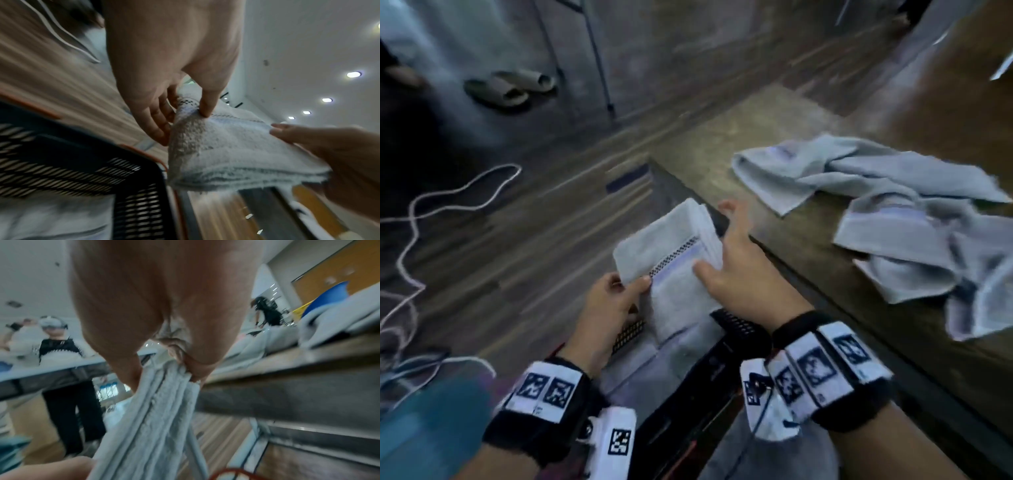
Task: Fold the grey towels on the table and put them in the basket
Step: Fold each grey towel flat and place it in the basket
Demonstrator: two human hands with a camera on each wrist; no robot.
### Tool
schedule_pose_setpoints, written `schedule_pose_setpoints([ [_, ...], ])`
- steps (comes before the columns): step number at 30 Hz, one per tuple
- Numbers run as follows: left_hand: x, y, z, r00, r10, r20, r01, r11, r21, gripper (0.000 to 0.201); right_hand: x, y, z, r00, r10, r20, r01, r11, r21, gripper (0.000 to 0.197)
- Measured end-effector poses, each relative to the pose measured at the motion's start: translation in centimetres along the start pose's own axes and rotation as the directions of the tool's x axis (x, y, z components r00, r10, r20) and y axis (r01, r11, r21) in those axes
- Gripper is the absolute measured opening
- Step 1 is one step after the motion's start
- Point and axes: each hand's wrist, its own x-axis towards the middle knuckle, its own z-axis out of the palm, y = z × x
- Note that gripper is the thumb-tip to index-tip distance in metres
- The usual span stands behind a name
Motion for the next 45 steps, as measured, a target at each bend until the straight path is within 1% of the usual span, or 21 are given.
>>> schedule_pose_setpoints([
  [2,0.6,-3.3,-2.2,0.979,-0.01,-0.203,0.037,0.991,0.126,0.047,1.9,0.3,4.5,0.996,0.051,0.074,-0.049,0.999,-0.021,0.064],
  [3,0.6,-4.9,-3.1,0.965,-0.011,-0.261,0.064,0.979,0.194,0.054,2.3,0.6,6.7,0.99,0.086,0.11,-0.082,0.996,-0.037,0.063],
  [4,0.5,-6.3,-3.8,0.964,-0.021,-0.265,0.083,0.971,0.225,0.051,2.5,1.0,8.7,0.983,0.128,0.132,-0.121,0.991,-0.061,0.062],
  [6,0.1,-8.8,-4.5,0.974,-0.073,-0.216,0.13,0.956,0.264,0.026,2.0,2.0,12.0,0.962,0.227,0.153,-0.211,0.971,-0.117,0.06],
  [7,-0.1,-10.1,-4.6,0.972,-0.107,-0.207,0.168,0.937,0.305,0.018,1.4,2.6,13.2,0.946,0.276,0.167,-0.255,0.957,-0.135,0.061],
  [11,-0.6,-13.8,-4.1,0.947,-0.215,-0.24,0.307,0.83,0.465,0.009,-0.1,5.7,15.5,0.866,0.418,0.276,-0.394,0.909,-0.138,0.052],
  [14,-0.5,-14.9,-4.3,0.912,-0.29,-0.29,0.395,0.813,0.428,0.016,0.2,7.6,16.1,0.838,0.435,0.328,-0.427,0.899,-0.102,0.044],
  [16,-0.3,-15.3,-4.6,0.895,-0.311,-0.319,0.43,0.793,0.432,0.024,0.4,8.4,16.6,0.822,0.437,0.366,-0.404,0.9,-0.166,0.036],
  [19,-0.2,-15.6,-4.5,0.875,-0.392,-0.283,0.484,0.733,0.478,0.019,0.0,9.5,17.0,0.765,0.478,0.431,-0.391,0.877,-0.279,0.037],
  [21,0.1,-15.8,-4.2,0.834,-0.48,-0.274,0.55,0.678,0.487,0.027,-0.5,10.0,16.9,0.723,0.518,0.458,-0.399,0.853,-0.335,0.037],
  [22,0.2,-15.9,-4.1,0.811,-0.514,-0.281,0.581,0.646,0.495,0.034,-0.7,10.2,16.9,0.714,0.528,0.46,-0.4,0.847,-0.35,0.036],
  [24,0.5,-16.1,-3.9,0.79,-0.538,-0.296,0.605,0.599,0.525,0.041,-0.7,10.3,17.0,0.724,0.52,0.452,-0.4,0.851,-0.339,0.036],
  [29,0.9,-16.4,-3.5,0.794,-0.5,-0.347,0.602,0.561,0.569,0.042,-0.3,9.9,17.9,0.812,0.424,0.401,-0.346,0.903,-0.254,0.034],
  [32,0.6,-16.2,-3.3,0.819,-0.437,-0.373,0.572,0.572,0.588,0.04,0.2,9.7,18.0,0.866,0.38,0.325,-0.336,0.924,-0.183,0.025],
  [34,0.3,-15.8,-3.1,0.827,-0.407,-0.388,0.562,0.581,0.588,0.039,0.8,9.6,17.8,0.889,0.365,0.275,-0.338,0.93,-0.142,0.019],
  [36,0.0,-15.0,-2.7,0.831,-0.365,-0.42,0.553,0.621,0.555,0.041,1.6,9.4,17.2,0.902,0.362,0.235,-0.354,0.932,-0.075,0.014],
  [37,-0.1,-14.4,-2.5,0.834,-0.328,-0.444,0.539,0.659,0.525,0.042,1.9,9.2,16.8,0.91,0.359,0.207,-0.363,0.932,-0.019,0.012],
  [38,-0.1,-13.6,-2.3,0.84,-0.273,-0.469,0.506,0.706,0.495,0.042,2.1,8.9,16.3,0.918,0.354,0.177,-0.366,0.93,0.037,0.01],
  [40,0.1,-11.7,-1.8,0.865,-0.149,-0.48,0.387,0.806,0.448,0.035,2.2,8.0,15.0,0.935,0.333,0.124,-0.349,0.928,0.132,0.008],
  [43,0.3,-8.2,-0.3,0.915,-0.002,-0.403,0.158,0.922,0.354,0.022,1.9,6.3,12.1,0.964,0.263,0.032,-0.264,0.947,0.181,0.006],
  [45,0.2,-5.4,1.2,0.935,0.077,-0.345,0.026,0.958,0.286,0.018,1.4,5.0,9.5,0.977,0.209,-0.051,-0.193,0.957,0.217,0.004],
])
